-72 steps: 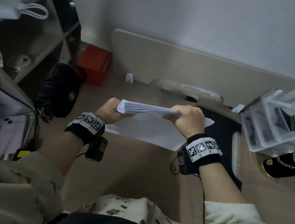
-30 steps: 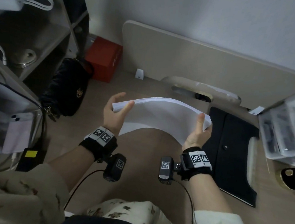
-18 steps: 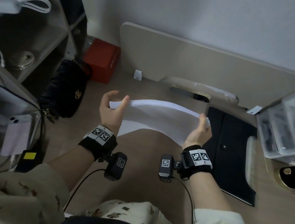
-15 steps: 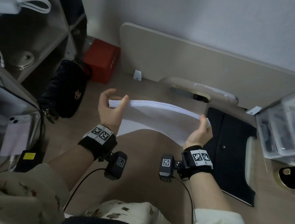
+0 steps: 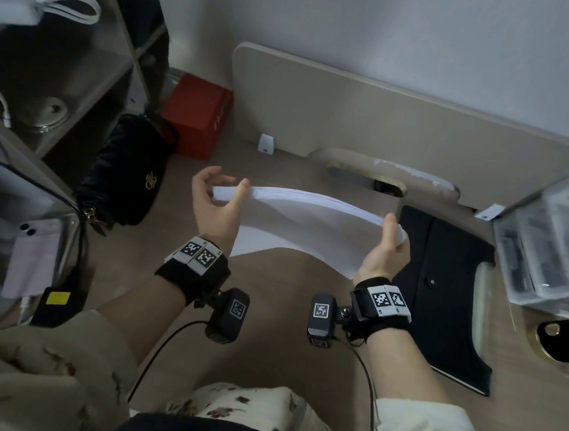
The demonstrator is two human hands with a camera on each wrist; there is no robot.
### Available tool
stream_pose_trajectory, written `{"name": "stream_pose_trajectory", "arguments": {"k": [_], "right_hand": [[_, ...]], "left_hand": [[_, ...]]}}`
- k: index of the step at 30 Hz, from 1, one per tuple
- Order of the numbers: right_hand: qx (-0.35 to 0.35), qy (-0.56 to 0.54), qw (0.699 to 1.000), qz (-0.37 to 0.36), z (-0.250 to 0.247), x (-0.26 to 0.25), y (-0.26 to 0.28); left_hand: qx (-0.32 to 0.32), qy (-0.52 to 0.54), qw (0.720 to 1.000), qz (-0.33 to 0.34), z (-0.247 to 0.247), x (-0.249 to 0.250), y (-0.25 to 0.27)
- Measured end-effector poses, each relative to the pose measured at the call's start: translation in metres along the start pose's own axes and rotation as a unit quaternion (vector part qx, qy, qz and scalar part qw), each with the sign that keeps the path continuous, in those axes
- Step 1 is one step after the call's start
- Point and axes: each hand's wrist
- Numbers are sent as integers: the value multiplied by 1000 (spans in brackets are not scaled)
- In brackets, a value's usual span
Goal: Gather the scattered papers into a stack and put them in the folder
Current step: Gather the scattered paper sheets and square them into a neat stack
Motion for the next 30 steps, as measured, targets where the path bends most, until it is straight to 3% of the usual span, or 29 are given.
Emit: {"name": "stream_pose_trajectory", "arguments": {"k": [16,30], "right_hand": [[-34,-31,998,41,-4,2,-7],[-47,-5,998,34,-6,1,-8]], "left_hand": [[-26,-12,993,-118,2,2,-5],[-34,-7,994,-101,7,-3,-11]]}}
Point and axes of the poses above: each hand's wrist, its own y-axis away from the middle knuckle, its own z-axis out of the palm, x = y × z, and after that the axes turned 15 degrees about x, right-handed
